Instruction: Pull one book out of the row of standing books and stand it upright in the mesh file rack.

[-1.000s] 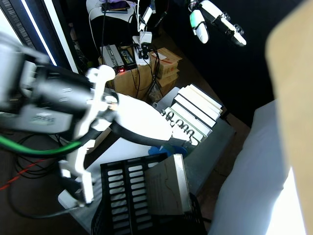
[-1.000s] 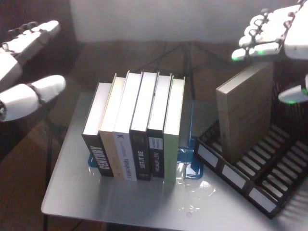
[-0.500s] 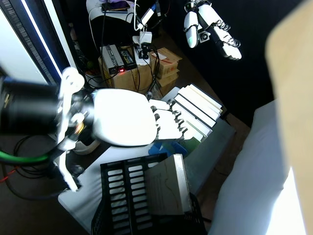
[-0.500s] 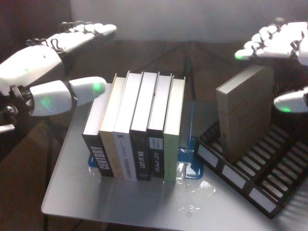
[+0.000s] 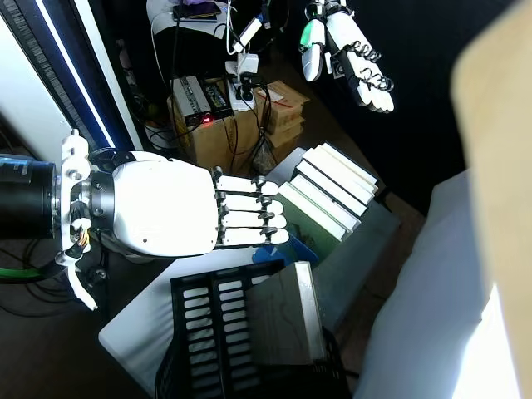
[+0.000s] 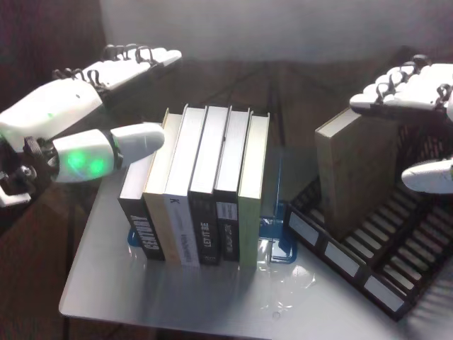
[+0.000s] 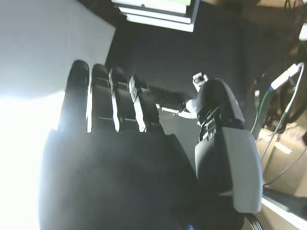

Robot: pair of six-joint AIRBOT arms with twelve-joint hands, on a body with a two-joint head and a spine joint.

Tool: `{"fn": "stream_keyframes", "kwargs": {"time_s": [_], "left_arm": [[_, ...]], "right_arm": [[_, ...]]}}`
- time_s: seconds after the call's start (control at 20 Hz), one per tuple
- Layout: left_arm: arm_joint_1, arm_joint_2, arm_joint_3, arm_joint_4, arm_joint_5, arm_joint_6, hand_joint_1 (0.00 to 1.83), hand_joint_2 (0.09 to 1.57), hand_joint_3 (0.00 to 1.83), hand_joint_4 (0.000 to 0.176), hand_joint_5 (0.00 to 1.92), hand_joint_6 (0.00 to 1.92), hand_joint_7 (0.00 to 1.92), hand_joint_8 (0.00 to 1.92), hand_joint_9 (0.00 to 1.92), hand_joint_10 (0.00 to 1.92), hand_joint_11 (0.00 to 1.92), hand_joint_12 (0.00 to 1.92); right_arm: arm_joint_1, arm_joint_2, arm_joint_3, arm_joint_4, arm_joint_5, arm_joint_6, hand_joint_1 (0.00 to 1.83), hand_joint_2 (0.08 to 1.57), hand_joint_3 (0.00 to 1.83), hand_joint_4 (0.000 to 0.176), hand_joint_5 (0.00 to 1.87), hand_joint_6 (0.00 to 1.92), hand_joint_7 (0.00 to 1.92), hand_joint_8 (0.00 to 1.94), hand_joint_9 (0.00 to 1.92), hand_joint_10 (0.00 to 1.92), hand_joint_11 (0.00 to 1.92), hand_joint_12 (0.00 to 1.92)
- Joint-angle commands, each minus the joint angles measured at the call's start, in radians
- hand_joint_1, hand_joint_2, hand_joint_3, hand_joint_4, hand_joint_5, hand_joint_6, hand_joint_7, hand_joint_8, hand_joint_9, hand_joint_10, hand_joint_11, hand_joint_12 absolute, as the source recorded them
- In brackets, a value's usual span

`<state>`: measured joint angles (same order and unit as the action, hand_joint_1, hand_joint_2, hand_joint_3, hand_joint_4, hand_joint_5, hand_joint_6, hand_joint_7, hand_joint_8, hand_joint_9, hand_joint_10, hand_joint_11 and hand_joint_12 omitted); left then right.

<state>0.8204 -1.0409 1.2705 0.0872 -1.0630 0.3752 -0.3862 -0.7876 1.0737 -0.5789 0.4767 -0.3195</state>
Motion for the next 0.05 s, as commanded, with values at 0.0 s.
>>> {"fn": "stream_keyframes", "kwargs": {"time_s": [0.0], "left_arm": [[0.006, 0.014, -0.004, -0.035, -0.136, 0.004, 0.0, 1.45, 0.01, 0.031, 0.0, 0.0, 0.0, 0.0, 0.0, 0.0, 0.0, 0.0]], "right_arm": [[0.003, 0.002, -0.003, 0.027, 0.094, -0.001, 0.28, 1.29, 0.0, 0.044, 0.0, 0.0, 0.0, 0.0, 0.0, 0.0, 0.0, 0.0]]}}
